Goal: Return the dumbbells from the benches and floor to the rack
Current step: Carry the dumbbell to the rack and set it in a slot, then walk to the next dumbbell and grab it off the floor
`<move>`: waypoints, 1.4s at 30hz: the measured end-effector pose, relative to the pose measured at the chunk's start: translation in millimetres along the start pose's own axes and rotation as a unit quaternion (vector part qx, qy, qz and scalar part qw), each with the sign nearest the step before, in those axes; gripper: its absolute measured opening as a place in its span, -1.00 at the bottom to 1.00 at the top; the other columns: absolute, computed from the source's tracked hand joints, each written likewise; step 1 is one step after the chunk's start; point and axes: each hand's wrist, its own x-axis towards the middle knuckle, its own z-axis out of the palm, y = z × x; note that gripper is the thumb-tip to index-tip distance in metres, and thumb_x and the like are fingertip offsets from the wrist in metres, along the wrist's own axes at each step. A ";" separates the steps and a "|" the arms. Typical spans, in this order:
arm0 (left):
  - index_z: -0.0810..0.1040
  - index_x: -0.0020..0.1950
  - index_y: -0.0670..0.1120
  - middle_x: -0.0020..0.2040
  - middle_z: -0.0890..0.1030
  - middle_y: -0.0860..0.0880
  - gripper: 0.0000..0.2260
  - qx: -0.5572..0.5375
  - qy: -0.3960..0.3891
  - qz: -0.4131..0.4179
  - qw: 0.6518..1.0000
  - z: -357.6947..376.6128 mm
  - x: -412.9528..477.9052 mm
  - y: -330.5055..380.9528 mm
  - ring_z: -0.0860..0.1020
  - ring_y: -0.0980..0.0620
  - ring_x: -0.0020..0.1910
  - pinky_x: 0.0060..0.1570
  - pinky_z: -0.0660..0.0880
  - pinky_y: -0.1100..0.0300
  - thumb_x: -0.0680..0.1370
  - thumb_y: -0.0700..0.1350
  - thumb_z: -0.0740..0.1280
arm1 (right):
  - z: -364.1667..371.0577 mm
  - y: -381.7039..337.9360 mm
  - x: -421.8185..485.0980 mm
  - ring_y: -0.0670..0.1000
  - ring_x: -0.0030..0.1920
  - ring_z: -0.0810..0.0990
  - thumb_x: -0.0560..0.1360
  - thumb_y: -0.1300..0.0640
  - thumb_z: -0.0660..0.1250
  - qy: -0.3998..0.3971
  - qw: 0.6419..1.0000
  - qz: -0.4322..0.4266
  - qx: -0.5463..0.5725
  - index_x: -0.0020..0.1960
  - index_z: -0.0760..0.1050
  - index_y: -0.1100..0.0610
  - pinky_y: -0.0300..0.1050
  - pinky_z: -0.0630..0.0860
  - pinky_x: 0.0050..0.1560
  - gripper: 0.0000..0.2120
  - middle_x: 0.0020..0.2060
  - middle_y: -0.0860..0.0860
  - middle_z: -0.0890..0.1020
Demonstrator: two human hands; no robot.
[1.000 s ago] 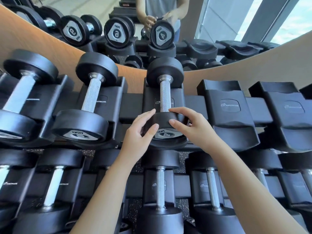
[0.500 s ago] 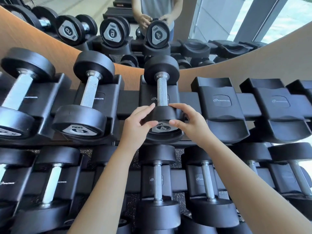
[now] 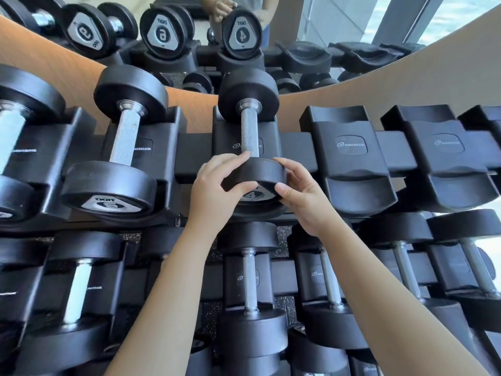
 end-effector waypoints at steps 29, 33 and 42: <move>0.36 0.35 0.06 0.38 0.35 0.02 -0.57 0.043 -0.020 -0.045 0.998 -15.5 -33.3 -11.8 0.29 0.21 0.30 0.08 0.12 0.66 0.51 -0.17 0.31 | 10.3 -9.6 -20.0 -0.03 0.22 0.44 0.48 0.06 0.32 0.076 0.945 -0.028 -0.317 0.36 0.30 -0.10 -0.11 0.35 0.27 -0.52 0.14 -0.06 0.45; 0.41 0.32 0.00 0.35 0.41 -0.02 -0.63 0.127 -0.003 -0.031 0.991 -20.8 -61.6 -5.9 0.34 0.02 0.32 0.27 0.19 0.31 0.52 -0.14 0.30 | 19.7 -6.6 -50.9 -0.10 0.21 0.39 0.49 0.08 0.30 0.100 0.901 -0.054 -0.418 0.39 0.27 -0.02 -0.38 0.22 0.13 -0.50 0.19 -0.05 0.44; 0.49 0.25 -0.14 0.25 0.51 -0.14 -0.67 0.263 0.028 -0.041 0.964 -24.8 -147.7 12.1 0.44 -0.15 0.23 0.19 0.36 -0.03 0.49 -0.22 0.32 | 51.3 2.7 -122.1 0.11 0.36 0.31 0.50 0.07 0.27 0.039 0.807 -0.067 -0.586 0.41 0.26 0.03 0.20 0.22 0.33 -0.50 0.34 0.07 0.38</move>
